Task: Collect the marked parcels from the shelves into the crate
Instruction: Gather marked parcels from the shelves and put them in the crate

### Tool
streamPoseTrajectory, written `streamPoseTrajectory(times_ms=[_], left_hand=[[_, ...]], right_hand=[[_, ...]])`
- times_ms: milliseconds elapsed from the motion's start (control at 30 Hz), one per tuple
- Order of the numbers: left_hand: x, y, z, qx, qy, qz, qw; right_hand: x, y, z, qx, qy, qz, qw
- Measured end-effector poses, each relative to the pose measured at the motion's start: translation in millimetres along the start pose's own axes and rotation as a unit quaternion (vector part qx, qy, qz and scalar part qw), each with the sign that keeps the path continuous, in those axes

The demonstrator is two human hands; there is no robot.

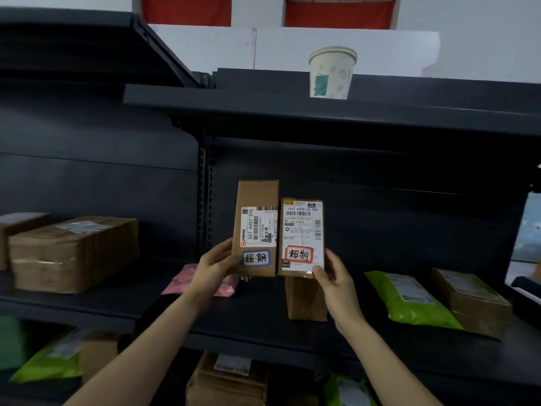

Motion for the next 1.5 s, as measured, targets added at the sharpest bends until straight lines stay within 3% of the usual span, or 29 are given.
streamPoseTrajectory(times_ms=[533,1033,1500], left_hand=[[-97.2,51.9,-177.4,0.065,0.226,-0.005,0.972],[-294.5,173.9,-445.0,0.116,0.374,-0.007,0.920],[-423.9,223.3,-650.2,0.118,0.499,-0.003,0.859]], right_hand=[[-41.1,-45.3,181.8,0.068,-0.147,-0.015,0.987],[-200.4,-180.4,483.9,0.157,-0.307,-0.026,0.938],[-308.4,-254.4,734.1,0.181,-0.464,-0.022,0.867]])
Point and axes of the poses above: each hand's wrist, its own x-axis towards the middle knuckle, its own z-axis out of the palm, y = z × x, the point moved 4 cm from there along x, towards the middle knuckle, and after that the axes turned 9 degrees about -x, right-handed, at the moved point
